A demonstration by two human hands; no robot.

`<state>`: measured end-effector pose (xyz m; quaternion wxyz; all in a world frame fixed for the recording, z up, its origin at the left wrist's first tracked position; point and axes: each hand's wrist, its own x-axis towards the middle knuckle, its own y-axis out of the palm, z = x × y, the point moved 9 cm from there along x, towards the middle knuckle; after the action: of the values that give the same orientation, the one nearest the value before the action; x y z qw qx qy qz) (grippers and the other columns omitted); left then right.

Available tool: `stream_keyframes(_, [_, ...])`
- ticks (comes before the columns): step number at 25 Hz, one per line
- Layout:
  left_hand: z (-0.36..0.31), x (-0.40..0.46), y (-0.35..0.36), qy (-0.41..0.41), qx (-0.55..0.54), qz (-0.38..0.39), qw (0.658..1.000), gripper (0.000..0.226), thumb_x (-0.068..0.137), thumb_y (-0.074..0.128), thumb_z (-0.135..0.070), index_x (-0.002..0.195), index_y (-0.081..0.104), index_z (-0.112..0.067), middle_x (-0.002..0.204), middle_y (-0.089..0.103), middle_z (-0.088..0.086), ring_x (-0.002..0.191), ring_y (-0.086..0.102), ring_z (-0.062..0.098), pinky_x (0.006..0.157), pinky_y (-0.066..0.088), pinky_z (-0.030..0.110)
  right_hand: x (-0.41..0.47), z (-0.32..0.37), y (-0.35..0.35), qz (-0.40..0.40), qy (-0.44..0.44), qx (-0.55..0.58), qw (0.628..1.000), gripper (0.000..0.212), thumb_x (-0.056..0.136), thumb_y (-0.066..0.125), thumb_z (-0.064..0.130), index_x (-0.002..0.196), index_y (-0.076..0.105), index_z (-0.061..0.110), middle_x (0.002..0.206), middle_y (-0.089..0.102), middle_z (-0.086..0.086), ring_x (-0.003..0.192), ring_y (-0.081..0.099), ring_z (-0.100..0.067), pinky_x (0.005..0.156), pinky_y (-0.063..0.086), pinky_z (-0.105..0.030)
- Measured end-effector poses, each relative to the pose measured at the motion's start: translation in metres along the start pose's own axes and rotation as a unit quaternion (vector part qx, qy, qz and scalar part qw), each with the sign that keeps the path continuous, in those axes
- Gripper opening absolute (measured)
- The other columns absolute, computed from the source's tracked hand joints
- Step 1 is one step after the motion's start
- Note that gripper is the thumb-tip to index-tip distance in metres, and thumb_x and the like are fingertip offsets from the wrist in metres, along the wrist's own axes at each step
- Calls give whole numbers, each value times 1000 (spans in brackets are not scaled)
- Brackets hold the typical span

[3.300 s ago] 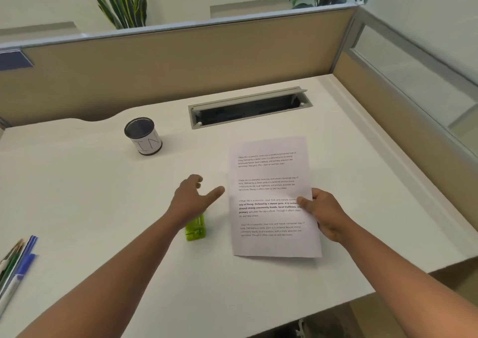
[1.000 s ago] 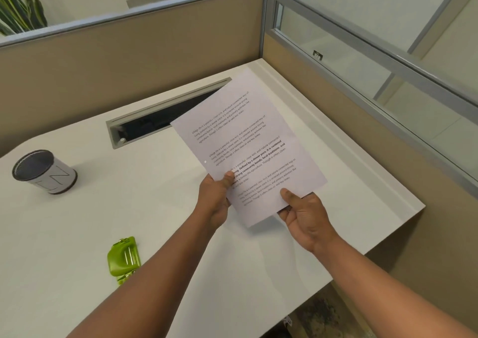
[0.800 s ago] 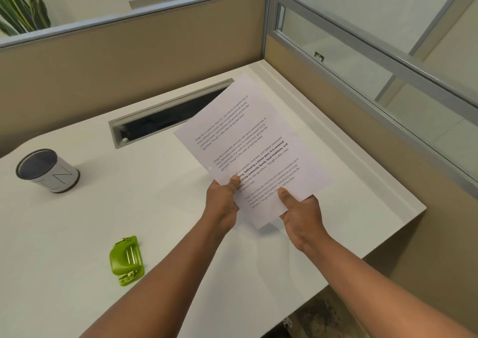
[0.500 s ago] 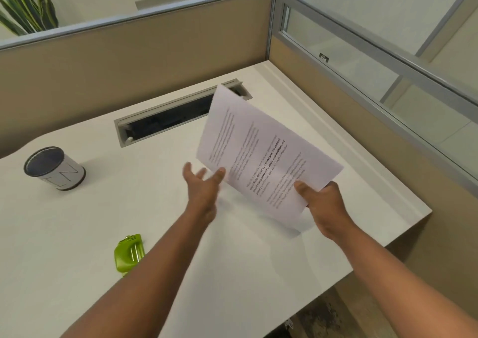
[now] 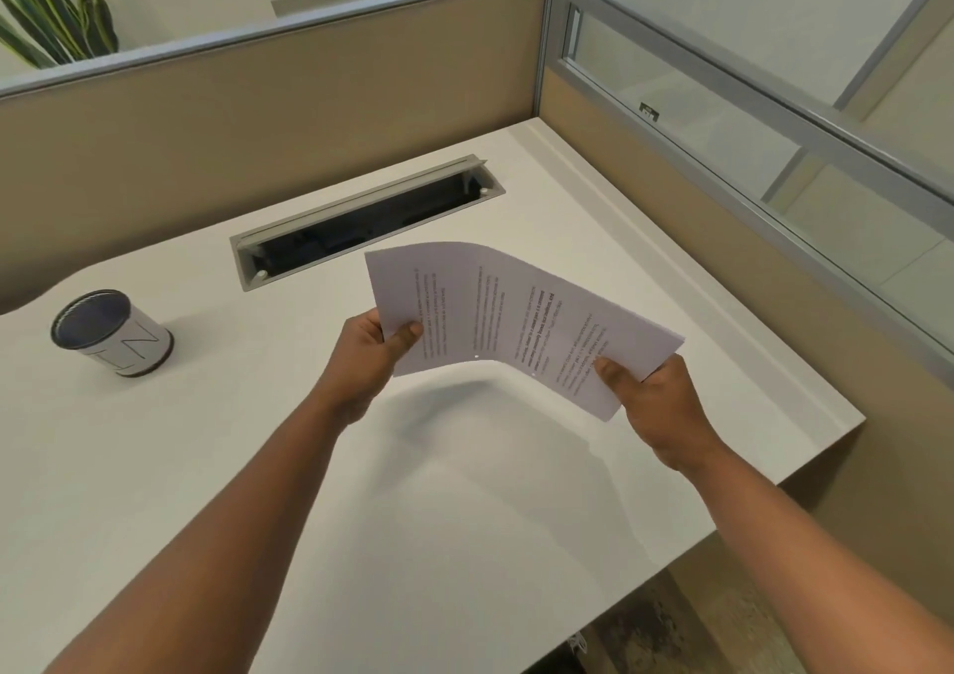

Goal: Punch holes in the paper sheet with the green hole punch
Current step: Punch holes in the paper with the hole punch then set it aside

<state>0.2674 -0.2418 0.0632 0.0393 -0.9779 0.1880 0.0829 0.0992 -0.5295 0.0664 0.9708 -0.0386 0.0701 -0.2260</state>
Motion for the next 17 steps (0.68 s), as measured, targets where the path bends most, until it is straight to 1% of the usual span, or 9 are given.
stream_keyframes(2, [7, -7, 7, 15, 1, -42, 999, 26, 99, 62, -9, 103, 74, -31, 103, 79, -13, 98, 73, 11, 91, 57, 38, -4, -7, 1, -43, 5, -2, 999, 20, 98, 66, 15, 101, 69, 34, 98, 77, 18, 95, 73, -5, 77, 61, -22])
stream_keyframes(4, [13, -15, 15, 30, 6, -81, 996, 27, 100, 61, -11, 101, 73, -35, 103, 78, -18, 98, 73, 7, 86, 57, 29, -9, -14, 3, -91, 6, -8, 996, 16, 98, 65, 18, 100, 68, 34, 94, 77, 18, 93, 73, -2, 79, 60, -23])
stream_keyframes(6, [20, -23, 22, 36, 6, -110, 993, 29, 101, 58, -13, 99, 72, -39, 100, 76, -23, 96, 72, 2, 80, 56, 18, -14, -21, 6, -118, 3, -18, 993, 13, 98, 64, 19, 105, 67, 30, 99, 74, 18, 94, 72, -2, 82, 59, -26])
stream_keyframes(8, [29, -29, 27, 27, 11, -124, 992, 32, 102, 56, -14, 99, 70, -43, 98, 75, -29, 92, 70, -5, 73, 54, 12, -16, -27, 12, -117, 2, -40, 992, 16, 99, 63, 20, 114, 66, 25, 101, 72, 17, 95, 72, -4, 81, 58, -26])
stream_keyframes(10, [40, -32, 32, 7, 17, -124, 992, 33, 103, 54, -12, 101, 68, -43, 97, 74, -32, 92, 69, -8, 74, 52, 12, -17, -36, 17, -109, 17, -60, 992, 24, 99, 61, 18, 122, 65, 16, 102, 71, 11, 99, 71, -13, 79, 55, -24])
stream_keyframes(12, [47, -33, 32, -7, 20, -127, 992, 33, 103, 53, -12, 102, 69, -41, 98, 74, -31, 92, 69, -8, 76, 50, 16, -16, -43, 16, -115, 36, -62, 991, 29, 98, 61, 17, 126, 64, 10, 105, 71, 4, 102, 69, -21, 80, 55, -27])
stream_keyframes(13, [47, -33, 31, -6, 22, -132, 991, 33, 102, 54, -13, 102, 69, -42, 98, 74, -30, 93, 69, -7, 76, 51, 17, -15, -44, 15, -122, 40, -62, 990, 29, 98, 62, 17, 126, 64, 8, 106, 71, 1, 102, 70, -22, 82, 55, -29])
stream_keyframes(15, [46, -31, 29, 1, 24, -135, 991, 35, 101, 54, -15, 100, 70, -45, 100, 75, -28, 93, 70, -4, 74, 52, 14, -14, -45, 12, -127, 44, -63, 989, 29, 97, 63, 18, 124, 65, 8, 107, 73, 0, 100, 70, -21, 87, 57, -35])
stream_keyframes(17, [48, -29, 29, 0, 26, -130, 991, 35, 101, 54, -14, 101, 70, -45, 101, 74, -28, 94, 69, -5, 74, 52, 13, -14, -47, 12, -122, 55, -61, 989, 30, 97, 62, 18, 126, 63, 8, 109, 72, -1, 102, 69, -23, 88, 58, -37])
